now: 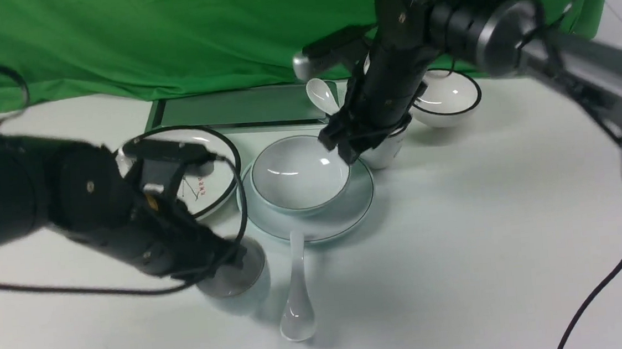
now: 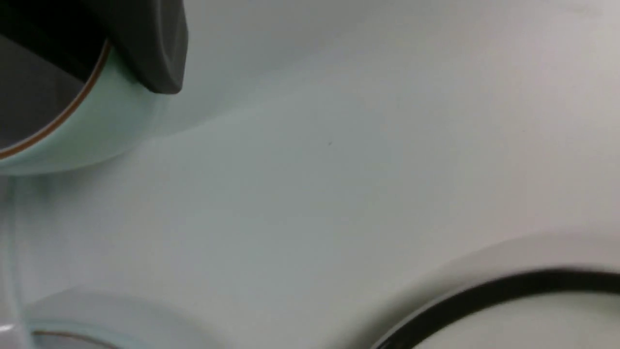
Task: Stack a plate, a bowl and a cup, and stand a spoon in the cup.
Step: Use the left arm to grab a blue teacup, then use the left arm to put the blue teacup into the blue rice bowl in the middle
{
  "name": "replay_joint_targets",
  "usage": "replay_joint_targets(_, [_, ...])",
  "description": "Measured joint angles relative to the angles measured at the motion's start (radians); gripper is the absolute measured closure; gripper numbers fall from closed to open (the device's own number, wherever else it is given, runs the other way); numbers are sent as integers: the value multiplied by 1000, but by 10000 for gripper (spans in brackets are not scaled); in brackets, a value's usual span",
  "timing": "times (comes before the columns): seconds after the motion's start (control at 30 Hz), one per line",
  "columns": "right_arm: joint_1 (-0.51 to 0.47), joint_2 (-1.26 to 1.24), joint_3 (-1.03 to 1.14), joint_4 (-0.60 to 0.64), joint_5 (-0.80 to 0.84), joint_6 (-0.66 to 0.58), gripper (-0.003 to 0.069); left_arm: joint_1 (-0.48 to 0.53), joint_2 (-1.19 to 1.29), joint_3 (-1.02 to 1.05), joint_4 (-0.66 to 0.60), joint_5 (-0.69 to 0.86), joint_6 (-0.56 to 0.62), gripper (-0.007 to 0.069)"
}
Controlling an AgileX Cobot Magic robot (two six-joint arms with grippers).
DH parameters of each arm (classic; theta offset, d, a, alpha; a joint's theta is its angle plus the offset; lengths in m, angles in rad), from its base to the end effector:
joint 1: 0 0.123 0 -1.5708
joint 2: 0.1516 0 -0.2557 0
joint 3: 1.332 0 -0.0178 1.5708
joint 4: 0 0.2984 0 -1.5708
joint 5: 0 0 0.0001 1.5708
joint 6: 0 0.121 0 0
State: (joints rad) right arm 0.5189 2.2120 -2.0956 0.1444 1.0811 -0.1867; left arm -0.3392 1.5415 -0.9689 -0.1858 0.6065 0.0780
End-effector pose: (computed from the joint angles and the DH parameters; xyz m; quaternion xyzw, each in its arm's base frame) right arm 0.4566 0.2785 0.2042 -0.3182 0.9177 0.1064 0.2130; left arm 0.3349 -0.1317 0.1469 0.1401 0.9590 -0.0996 0.2251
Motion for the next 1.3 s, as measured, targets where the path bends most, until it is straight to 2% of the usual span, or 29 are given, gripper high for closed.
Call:
replay_joint_targets(0.2, [-2,-195,110,-12,1,-4,266,0,66,-306,-18,50,56,632])
replay_joint_targets(0.43, [-2,-267,375,52,-75,6,265,0,383,-654,-2,167,87,632])
replay_joint_targets(0.57, [-2,-267,441,62,-108,17,265,0,526,-785,13,256,89,632])
replay_joint_targets(0.77, [28,-267,453,81,-149,32,265,0,612,-876,14,266,89,617])
replay_joint_targets(0.87, [53,-267,454,86,-153,33,265,0,612,-880,13,266,89,581])
replay_joint_targets(1.0, [101,-267,454,126,-193,33,265,0,612,-882,12,267,89,409])
replay_joint_targets(1.03, [104,-267,456,135,-201,33,265,0,611,-882,14,267,89,399])
replay_joint_targets(1.07, [111,-267,460,147,-214,33,265,0,607,-882,24,274,89,352])
replay_joint_targets(1.1, [121,-267,473,161,-239,33,260,0,582,-882,70,302,87,274])
replay_joint_targets(1.13, [125,-267,482,165,-245,33,253,0,560,-882,105,317,80,248])
replay_joint_targets(1.17, [124,-267,485,165,-245,33,251,0,559,-882,105,318,77,248])
replay_joint_targets(1.23, [127,-267,511,169,-259,33,214,0,475,-882,216,353,48,227])
replay_joint_targets(1.3, [127,-267,533,176,-279,32,182,7,403,-882,272,371,31,247])
